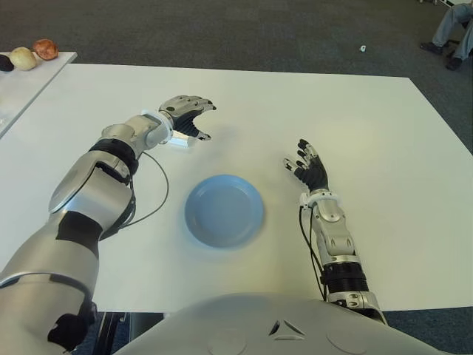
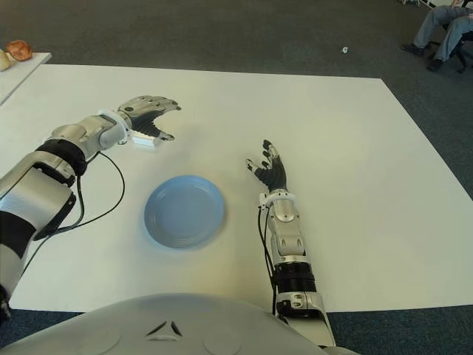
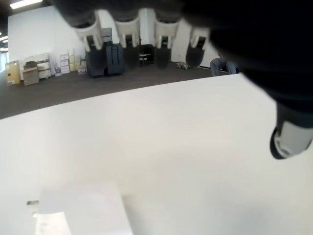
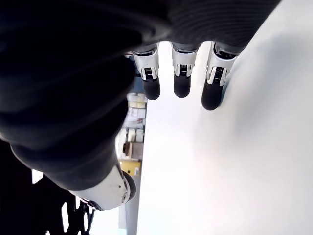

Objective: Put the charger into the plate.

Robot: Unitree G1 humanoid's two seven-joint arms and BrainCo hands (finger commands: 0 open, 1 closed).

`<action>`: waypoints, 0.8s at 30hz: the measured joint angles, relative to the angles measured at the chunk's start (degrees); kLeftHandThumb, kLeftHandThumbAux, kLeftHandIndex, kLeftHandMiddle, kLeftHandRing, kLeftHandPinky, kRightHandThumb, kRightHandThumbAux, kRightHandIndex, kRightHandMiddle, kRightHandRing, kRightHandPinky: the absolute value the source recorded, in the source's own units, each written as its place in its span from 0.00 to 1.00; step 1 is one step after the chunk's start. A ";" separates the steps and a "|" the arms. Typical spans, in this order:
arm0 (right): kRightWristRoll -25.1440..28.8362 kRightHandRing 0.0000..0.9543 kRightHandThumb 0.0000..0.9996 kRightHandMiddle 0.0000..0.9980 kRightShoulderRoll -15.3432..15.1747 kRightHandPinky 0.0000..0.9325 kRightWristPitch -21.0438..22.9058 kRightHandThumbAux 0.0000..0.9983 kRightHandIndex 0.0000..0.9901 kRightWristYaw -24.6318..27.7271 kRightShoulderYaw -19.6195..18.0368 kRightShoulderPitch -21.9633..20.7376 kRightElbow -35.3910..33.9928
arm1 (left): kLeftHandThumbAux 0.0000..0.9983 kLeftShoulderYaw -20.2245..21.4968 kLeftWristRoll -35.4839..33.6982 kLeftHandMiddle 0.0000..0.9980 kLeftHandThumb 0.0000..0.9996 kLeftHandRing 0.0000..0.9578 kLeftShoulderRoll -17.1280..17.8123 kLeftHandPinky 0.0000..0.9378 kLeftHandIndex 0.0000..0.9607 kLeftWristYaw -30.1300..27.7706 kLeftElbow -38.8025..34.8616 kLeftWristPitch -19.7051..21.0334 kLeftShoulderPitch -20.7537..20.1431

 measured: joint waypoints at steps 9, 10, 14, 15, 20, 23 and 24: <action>0.01 0.02 0.00 0.02 -0.25 0.08 0.54 0.87 0.00 0.07 -0.16 1.13 -1.39 | 0.43 -0.47 0.01 0.00 0.14 0.00 -0.55 0.03 0.00 0.79 0.41 -0.03 0.47; 0.02 0.02 0.00 0.02 -0.29 0.07 0.54 0.87 0.00 0.11 -0.17 1.30 -1.46 | 0.43 -0.56 0.03 0.00 0.14 0.00 -0.55 0.03 0.00 0.82 0.44 -0.03 0.49; 0.04 0.02 0.00 0.02 -0.52 0.07 0.54 0.86 0.00 0.40 -0.20 1.81 -1.67 | 0.43 -1.43 0.12 0.00 0.13 0.00 -0.54 0.02 0.00 1.25 0.55 -0.05 0.62; 0.03 0.02 0.00 0.01 -0.58 0.06 0.55 0.86 0.00 0.47 -0.20 1.82 -1.72 | 0.43 -1.66 0.13 0.00 0.13 0.00 -0.53 0.02 0.00 1.31 0.58 -0.07 0.68; 0.04 0.01 0.00 0.01 -0.90 0.06 0.56 0.86 0.00 0.82 -0.27 1.81 -2.02 | 0.43 -2.64 0.68 0.00 0.12 0.00 -0.41 0.02 0.00 2.22 0.91 -0.10 1.10; 0.04 0.01 0.00 0.01 -1.02 0.06 0.57 0.86 0.00 0.90 -0.32 1.81 -2.03 | 0.43 -3.17 0.93 0.00 0.11 0.00 -0.18 0.01 0.00 2.82 1.09 -0.07 1.50; 0.05 0.01 0.00 0.01 -1.07 0.06 0.57 0.86 0.00 0.94 -0.35 1.81 -2.03 | 0.43 -3.43 1.13 0.00 0.11 0.00 -0.10 0.01 0.00 2.95 1.15 -0.04 1.58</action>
